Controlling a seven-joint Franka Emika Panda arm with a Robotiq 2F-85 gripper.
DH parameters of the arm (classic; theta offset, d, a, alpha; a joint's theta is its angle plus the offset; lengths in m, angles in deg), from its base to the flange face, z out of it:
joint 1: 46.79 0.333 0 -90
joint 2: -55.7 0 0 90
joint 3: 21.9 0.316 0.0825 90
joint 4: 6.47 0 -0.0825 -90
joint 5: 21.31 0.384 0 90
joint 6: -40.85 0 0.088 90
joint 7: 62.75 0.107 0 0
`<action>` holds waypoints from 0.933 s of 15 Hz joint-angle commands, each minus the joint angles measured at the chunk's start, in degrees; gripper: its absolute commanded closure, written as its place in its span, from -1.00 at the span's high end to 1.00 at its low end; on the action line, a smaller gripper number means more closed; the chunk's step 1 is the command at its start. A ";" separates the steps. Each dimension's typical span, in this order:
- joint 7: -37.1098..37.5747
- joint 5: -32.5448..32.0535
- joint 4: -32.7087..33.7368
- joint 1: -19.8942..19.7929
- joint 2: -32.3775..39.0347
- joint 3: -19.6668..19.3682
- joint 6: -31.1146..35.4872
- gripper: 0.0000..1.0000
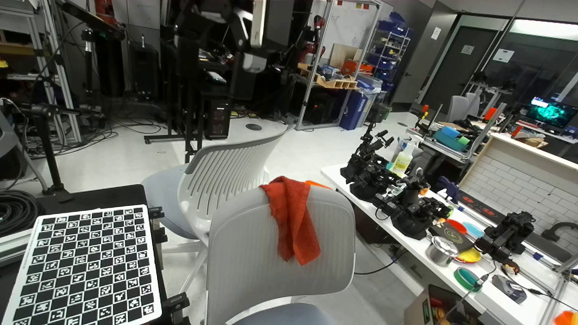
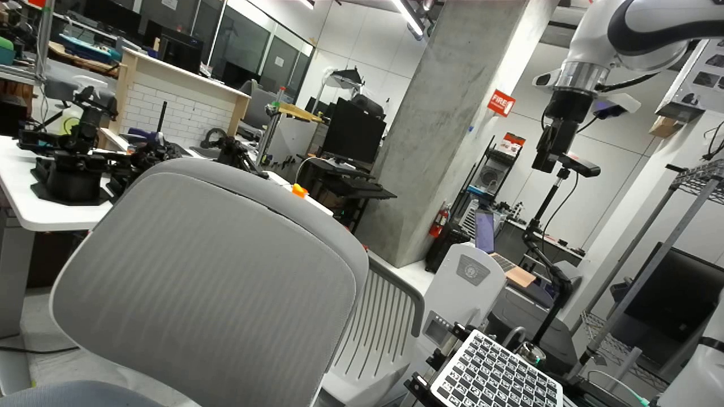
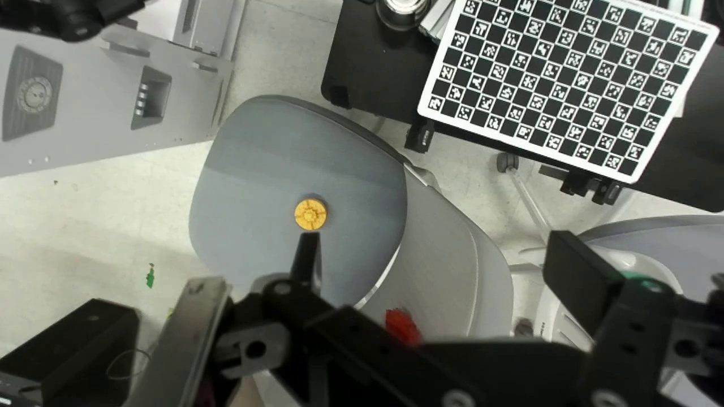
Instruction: Remove the orange cloth from the right chair, put it on the left chair and put it back on the right chair
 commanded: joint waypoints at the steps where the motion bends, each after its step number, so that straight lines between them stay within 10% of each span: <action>1: 0.18 4.36 -0.14 3.05 3.34 1.29 7.47 1.00; 14: 30.42 2.93 5.51 6.63 34.48 13.48 45.38 1.00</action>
